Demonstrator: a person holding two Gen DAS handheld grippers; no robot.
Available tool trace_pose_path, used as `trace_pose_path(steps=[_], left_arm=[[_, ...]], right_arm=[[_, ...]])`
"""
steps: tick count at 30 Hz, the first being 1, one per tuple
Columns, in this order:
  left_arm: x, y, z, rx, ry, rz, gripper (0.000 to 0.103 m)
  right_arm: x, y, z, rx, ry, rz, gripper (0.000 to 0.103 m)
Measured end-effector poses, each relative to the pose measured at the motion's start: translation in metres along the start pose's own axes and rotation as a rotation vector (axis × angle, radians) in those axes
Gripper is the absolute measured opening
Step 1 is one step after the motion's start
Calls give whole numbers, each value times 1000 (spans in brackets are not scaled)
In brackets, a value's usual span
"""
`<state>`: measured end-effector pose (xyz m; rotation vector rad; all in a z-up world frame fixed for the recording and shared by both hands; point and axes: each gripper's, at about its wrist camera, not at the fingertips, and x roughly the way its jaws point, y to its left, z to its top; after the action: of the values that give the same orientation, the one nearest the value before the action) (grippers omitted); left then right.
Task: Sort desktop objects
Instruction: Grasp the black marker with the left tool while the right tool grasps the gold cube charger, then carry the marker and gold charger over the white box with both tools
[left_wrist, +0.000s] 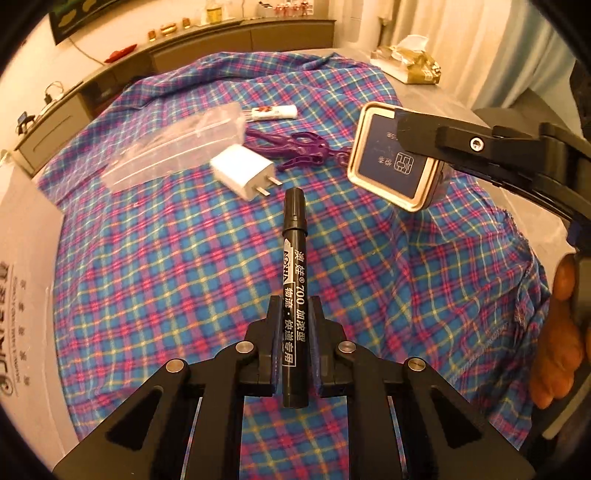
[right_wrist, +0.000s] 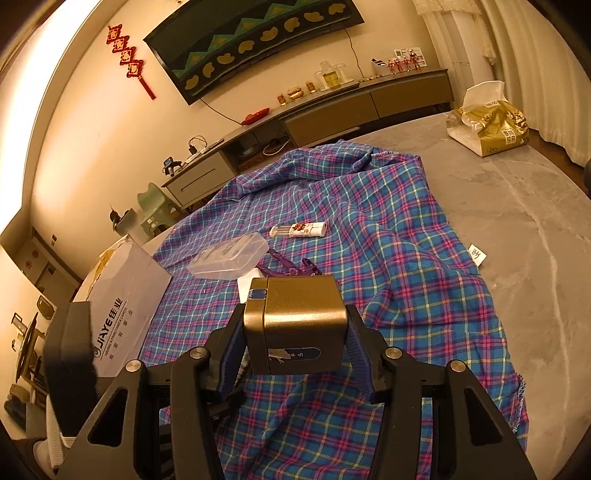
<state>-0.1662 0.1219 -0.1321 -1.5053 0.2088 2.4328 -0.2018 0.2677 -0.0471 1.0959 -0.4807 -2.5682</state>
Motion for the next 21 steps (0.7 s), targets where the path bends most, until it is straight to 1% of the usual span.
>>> trace_pose_path(steps=[8, 14, 21], left_arm=[[-35, 20, -15, -31, -43, 18, 13], [-63, 33, -30, -43, -77, 21, 13], [-87, 50, -49, -86, -103, 21, 13]], right_arm=[[-3, 18, -7, -42, -3, 10, 52], [-6, 44, -24, -88, 19, 1, 52], [-12, 71, -45, -129, 43, -6, 52]])
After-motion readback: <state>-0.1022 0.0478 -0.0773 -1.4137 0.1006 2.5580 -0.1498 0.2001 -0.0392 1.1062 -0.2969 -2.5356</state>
